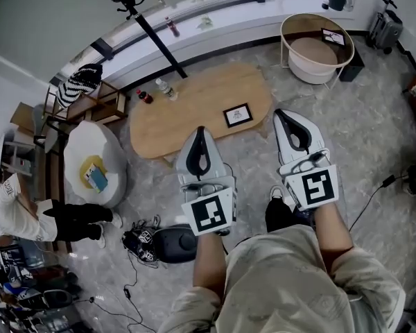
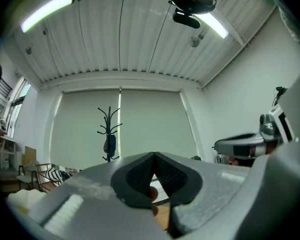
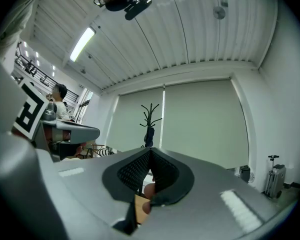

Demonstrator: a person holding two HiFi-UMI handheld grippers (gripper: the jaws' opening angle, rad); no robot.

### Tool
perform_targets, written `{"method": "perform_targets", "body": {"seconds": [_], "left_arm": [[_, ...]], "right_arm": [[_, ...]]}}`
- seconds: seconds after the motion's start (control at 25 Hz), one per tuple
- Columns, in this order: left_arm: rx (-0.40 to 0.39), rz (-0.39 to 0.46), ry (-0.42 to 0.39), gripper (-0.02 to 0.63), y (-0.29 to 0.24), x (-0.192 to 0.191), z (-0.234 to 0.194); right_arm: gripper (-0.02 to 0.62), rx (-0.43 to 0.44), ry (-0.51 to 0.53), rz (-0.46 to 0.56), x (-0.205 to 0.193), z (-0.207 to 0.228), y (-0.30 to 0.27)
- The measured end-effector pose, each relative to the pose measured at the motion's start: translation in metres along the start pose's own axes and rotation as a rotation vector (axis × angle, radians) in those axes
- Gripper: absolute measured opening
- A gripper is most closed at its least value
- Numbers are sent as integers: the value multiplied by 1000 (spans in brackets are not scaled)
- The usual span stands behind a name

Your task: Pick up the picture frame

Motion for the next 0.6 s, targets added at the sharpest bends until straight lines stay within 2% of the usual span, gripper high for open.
{"method": "perform_targets", "body": {"seconds": [0.2, 0.6], "left_arm": [[6, 2, -4, 3, -46, -2, 13], [40, -12, -25, 3, -119, -14, 31]], "right_arm": [[2, -8, -11, -29, -18, 38, -29], [2, -7, -46, -21, -47, 105, -79]]}}
Point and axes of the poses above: the fingertips, and each gripper's own axes: y backward along the fingers, z to its right, x out of its top, the point moved 7 cm from there along y, backward along the fingers, and after that the axes turned 8 degrees about y, right-handed, at the moved point
